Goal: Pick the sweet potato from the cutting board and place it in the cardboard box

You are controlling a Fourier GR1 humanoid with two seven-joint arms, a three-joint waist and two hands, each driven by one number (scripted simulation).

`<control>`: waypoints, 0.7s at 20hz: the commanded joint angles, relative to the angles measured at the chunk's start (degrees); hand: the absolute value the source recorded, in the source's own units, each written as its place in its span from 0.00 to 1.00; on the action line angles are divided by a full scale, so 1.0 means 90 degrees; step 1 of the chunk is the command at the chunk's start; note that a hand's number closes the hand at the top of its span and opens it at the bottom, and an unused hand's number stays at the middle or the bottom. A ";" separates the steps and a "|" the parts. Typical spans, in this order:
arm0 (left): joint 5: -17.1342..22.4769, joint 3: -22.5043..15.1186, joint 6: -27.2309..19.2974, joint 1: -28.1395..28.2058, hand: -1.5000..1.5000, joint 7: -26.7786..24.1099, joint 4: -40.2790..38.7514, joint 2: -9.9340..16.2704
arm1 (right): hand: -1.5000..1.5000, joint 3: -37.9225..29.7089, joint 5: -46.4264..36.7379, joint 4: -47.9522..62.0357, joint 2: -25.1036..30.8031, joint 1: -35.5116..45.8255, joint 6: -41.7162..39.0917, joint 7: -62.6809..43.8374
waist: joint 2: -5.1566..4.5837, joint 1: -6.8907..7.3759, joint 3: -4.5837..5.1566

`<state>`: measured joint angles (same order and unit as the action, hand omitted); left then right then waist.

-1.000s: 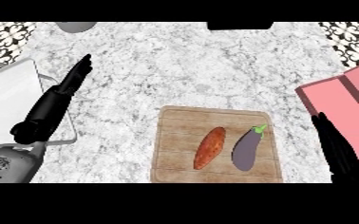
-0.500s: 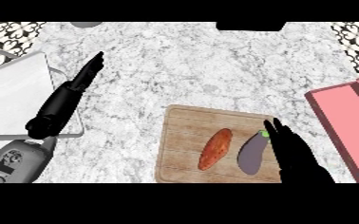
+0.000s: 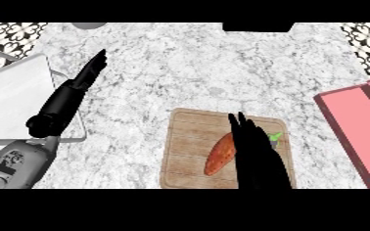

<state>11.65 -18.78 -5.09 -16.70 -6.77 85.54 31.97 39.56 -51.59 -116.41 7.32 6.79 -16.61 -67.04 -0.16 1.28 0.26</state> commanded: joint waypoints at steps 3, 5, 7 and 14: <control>-0.0105 -0.0031 0.0034 0.0210 0.50 -0.0026 0.0136 -0.0044 | 0.00 0.0209 -0.0033 0.0747 -0.0785 0.0653 -0.0554 -0.1862 | 0.0020 -0.0004 -0.0010; -0.0062 0.0112 0.0116 0.0054 0.50 0.0033 -0.0061 0.0020 | 0.00 0.0243 -0.0226 0.0839 -0.0793 0.0530 -0.0883 -0.1786 | 0.0021 -0.0092 -0.0010; 0.0001 0.0269 0.0168 -0.0105 0.50 0.0066 -0.0155 0.0042 | 0.00 -0.0124 -0.0280 0.1188 -0.0798 0.0812 -0.0913 -0.1573 | 0.0005 -0.0107 -0.0014; -0.0215 0.0185 0.0147 0.0108 0.50 -0.0209 -0.0249 -0.0227 | 0.00 -0.0127 -0.0194 0.1744 -0.0804 0.1015 -0.0713 -0.1583 | 0.0006 -0.0103 -0.0019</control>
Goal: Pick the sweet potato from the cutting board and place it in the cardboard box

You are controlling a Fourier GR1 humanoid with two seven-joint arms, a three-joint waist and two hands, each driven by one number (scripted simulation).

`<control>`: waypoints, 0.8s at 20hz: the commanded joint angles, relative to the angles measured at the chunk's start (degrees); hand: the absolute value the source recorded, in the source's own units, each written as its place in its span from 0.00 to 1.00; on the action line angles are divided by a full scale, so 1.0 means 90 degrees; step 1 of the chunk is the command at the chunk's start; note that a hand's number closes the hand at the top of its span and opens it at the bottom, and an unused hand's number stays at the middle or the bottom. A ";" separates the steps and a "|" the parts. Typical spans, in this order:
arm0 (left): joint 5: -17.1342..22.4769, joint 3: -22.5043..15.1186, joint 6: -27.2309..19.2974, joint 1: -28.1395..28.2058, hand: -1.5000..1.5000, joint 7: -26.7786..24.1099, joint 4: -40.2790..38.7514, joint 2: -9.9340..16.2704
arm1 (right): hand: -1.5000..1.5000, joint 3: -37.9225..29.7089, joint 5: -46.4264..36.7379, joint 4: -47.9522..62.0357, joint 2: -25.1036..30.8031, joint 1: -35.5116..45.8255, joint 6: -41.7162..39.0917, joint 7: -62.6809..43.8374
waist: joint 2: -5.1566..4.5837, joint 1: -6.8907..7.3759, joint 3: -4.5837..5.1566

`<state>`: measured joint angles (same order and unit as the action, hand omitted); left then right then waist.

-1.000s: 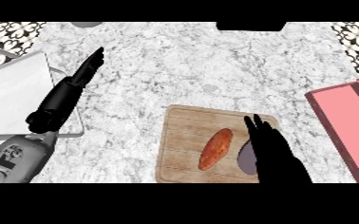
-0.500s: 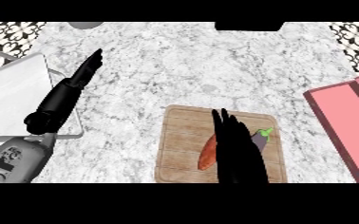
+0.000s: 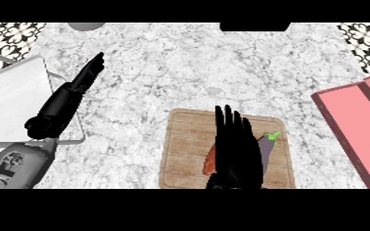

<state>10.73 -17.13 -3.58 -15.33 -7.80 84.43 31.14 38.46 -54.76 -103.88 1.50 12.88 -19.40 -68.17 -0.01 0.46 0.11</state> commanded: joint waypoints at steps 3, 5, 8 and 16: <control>-0.0148 0.0005 -0.0061 -0.0004 0.50 0.0088 -0.0040 -0.0177 | 0.00 0.0090 0.0114 0.0618 -0.0159 0.0218 -0.0228 -0.1450 | -0.0004 -0.0013 -0.0005; -0.0133 0.0028 -0.0040 -0.0002 0.50 0.0103 0.0058 -0.0201 | 0.00 -0.0032 0.0141 0.0539 -0.0160 0.0294 -0.0471 -0.1620 | 0.0007 -0.0012 -0.0004; -0.0255 -0.0016 -0.0131 0.0132 0.50 0.0101 0.0237 -0.0304 | 0.00 0.0161 -0.0188 0.0852 -0.0160 -0.0133 -0.0051 -0.1301 | 0.0014 -0.0020 -0.0009; -0.0274 0.0393 0.0366 -0.0080 0.50 -0.0080 -0.0233 -0.0241 | 0.00 -0.0253 0.0167 0.1395 -0.0161 0.0251 0.0195 -0.0721 | -0.0008 -0.0044 -0.0010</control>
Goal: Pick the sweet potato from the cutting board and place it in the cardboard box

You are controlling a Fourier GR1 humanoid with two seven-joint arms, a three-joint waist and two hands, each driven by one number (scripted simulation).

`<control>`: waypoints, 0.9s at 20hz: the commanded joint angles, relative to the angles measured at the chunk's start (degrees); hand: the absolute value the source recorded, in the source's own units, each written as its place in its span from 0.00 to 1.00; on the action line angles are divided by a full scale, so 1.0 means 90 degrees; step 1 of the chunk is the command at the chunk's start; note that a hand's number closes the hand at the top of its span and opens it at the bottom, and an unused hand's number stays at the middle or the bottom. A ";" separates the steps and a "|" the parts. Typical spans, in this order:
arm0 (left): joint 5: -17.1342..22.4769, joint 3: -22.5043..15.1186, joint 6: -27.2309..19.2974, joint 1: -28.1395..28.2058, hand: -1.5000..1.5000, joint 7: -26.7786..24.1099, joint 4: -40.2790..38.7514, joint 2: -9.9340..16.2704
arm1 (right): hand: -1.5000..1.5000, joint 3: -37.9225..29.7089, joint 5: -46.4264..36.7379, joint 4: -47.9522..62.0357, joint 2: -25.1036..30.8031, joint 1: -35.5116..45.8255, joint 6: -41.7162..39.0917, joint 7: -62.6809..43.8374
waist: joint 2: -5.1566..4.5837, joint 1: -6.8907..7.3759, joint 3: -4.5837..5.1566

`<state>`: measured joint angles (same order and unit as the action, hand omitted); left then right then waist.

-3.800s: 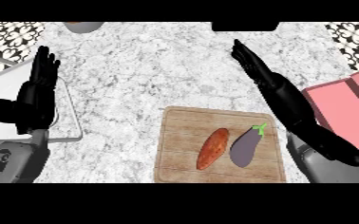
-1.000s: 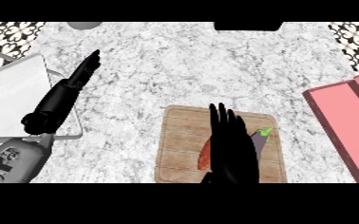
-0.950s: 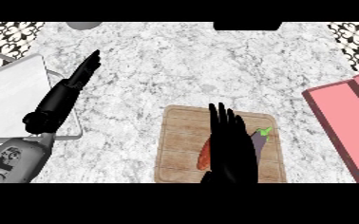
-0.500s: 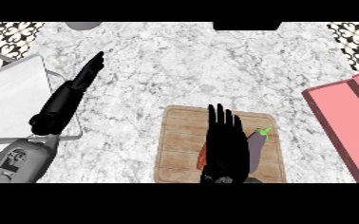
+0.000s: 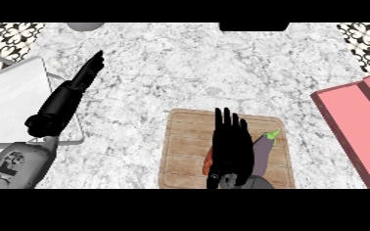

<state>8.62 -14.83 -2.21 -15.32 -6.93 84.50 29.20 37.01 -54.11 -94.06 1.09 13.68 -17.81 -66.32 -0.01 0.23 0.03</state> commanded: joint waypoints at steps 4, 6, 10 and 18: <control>-0.0155 0.0048 0.0101 0.0419 0.50 0.0035 0.0400 -0.0041 | 0.00 0.0000 0.0076 0.0260 -0.0116 0.0079 0.0092 -0.1139 | 0.0011 0.0049 -0.0002; -0.0131 0.0191 0.0074 0.0000 0.50 0.0127 0.0026 -0.0163 | 0.00 0.0073 -0.0087 0.0331 -0.0116 0.0033 -0.0017 -0.1292 | 0.0004 -0.0006 0.0001; -0.0283 0.0084 0.0006 0.0175 0.50 0.0278 0.0263 -0.0298 | 0.00 -0.0136 -0.0077 0.0672 -0.0116 0.0106 0.0048 -0.1187 | 0.0003 0.0011 -0.0001; -0.0445 0.0389 0.0337 0.0290 0.50 0.0184 0.0307 -0.0402 | 0.00 -0.0317 -0.0220 0.0909 -0.0117 -0.0587 0.0431 -0.0129 | 0.0003 -0.0031 -0.0003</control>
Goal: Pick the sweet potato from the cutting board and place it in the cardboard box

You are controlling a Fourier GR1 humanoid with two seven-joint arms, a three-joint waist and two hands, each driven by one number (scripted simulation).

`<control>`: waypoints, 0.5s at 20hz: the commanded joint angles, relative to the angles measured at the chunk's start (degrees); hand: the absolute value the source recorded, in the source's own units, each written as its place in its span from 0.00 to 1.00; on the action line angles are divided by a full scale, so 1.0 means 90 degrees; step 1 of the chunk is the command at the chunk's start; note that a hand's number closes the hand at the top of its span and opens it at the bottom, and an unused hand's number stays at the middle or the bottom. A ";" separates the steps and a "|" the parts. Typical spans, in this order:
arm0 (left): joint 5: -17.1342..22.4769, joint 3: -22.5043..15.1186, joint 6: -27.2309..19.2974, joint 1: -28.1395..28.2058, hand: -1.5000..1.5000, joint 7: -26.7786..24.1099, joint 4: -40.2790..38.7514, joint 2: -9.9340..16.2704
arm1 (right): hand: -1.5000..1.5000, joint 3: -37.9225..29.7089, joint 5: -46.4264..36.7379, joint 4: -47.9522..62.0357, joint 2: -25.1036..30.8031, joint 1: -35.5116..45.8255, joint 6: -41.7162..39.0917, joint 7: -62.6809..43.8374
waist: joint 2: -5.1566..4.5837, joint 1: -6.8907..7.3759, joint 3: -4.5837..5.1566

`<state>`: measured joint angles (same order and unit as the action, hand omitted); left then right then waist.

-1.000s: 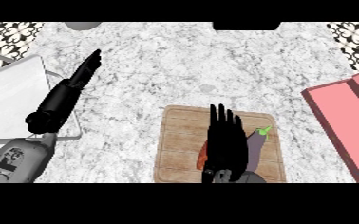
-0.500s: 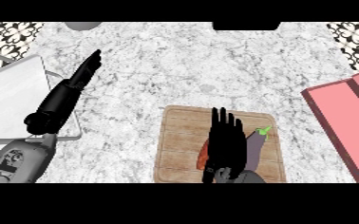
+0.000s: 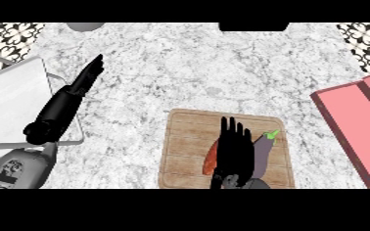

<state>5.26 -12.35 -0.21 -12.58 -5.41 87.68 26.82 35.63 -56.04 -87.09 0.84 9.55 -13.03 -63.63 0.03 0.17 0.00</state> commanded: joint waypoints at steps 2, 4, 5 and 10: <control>-0.0281 0.0229 0.0222 -0.0343 0.50 0.0087 -0.0298 -0.0328 | 1.00 0.0207 -0.0401 0.0464 -0.0088 -0.0121 0.0350 0.0053 | -0.0005 -0.0027 -0.0001; -0.0195 0.0363 0.0371 0.0435 0.50 -0.0062 0.0319 -0.0107 | 1.00 0.0159 -0.0657 0.0559 -0.0090 0.0022 0.0382 0.0329 | 0.0003 0.0013 -0.0001; -0.0402 0.0277 0.0285 -0.0125 0.50 -0.0180 -0.0482 -0.0491 | 1.00 0.0280 -0.0671 0.0499 -0.0090 0.0085 0.0241 0.0266 | -0.0006 -0.0028 0.0000; -0.0439 0.0439 0.0401 -0.0142 0.50 0.0025 -0.0312 -0.0551 | 1.00 0.0534 -0.1213 0.0744 -0.0090 0.0334 0.0792 0.0243 | -0.0006 -0.0020 0.0000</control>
<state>2.32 -9.20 3.03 -12.41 -4.87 87.57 23.72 37.02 -63.59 -82.27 0.45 11.73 -9.82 -58.12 0.23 0.05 0.14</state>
